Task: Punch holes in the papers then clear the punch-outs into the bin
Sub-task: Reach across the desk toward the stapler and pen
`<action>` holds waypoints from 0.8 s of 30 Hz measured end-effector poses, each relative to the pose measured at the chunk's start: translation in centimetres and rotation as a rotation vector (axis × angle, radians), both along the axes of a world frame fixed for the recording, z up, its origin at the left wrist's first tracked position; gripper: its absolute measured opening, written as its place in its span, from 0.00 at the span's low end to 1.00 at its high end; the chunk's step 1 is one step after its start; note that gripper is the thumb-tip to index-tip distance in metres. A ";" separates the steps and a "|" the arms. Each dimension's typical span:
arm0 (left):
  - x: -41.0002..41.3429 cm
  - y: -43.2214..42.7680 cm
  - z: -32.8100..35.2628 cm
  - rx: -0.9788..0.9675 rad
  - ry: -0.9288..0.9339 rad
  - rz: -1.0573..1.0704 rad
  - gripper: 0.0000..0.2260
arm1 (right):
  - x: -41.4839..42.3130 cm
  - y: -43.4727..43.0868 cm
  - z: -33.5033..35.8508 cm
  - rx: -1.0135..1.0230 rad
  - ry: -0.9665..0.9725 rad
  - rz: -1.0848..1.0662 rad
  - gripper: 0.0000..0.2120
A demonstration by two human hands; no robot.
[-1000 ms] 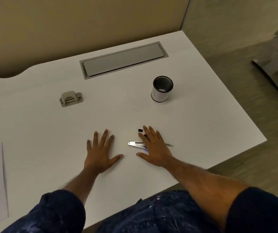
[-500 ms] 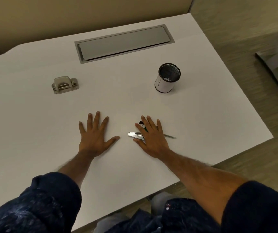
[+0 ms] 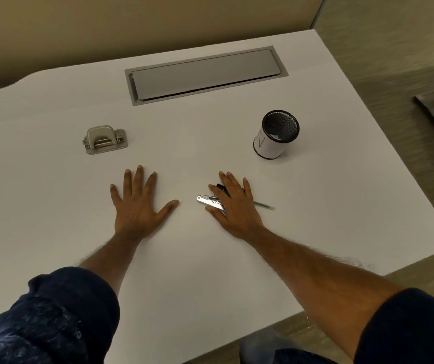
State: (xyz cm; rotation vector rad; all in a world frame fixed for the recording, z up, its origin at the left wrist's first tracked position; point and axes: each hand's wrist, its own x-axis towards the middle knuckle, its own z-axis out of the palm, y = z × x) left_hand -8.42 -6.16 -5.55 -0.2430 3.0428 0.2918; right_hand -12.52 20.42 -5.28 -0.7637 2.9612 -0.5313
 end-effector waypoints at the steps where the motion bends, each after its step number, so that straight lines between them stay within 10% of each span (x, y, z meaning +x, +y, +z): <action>1: 0.0 0.0 0.0 -0.002 0.002 0.004 0.41 | -0.5 -0.4 0.0 0.001 -0.005 0.003 0.26; 24: 0.2 0.1 -0.5 0.039 0.101 0.059 0.40 | -16.5 -10.3 -0.2 -0.006 0.017 0.114 0.28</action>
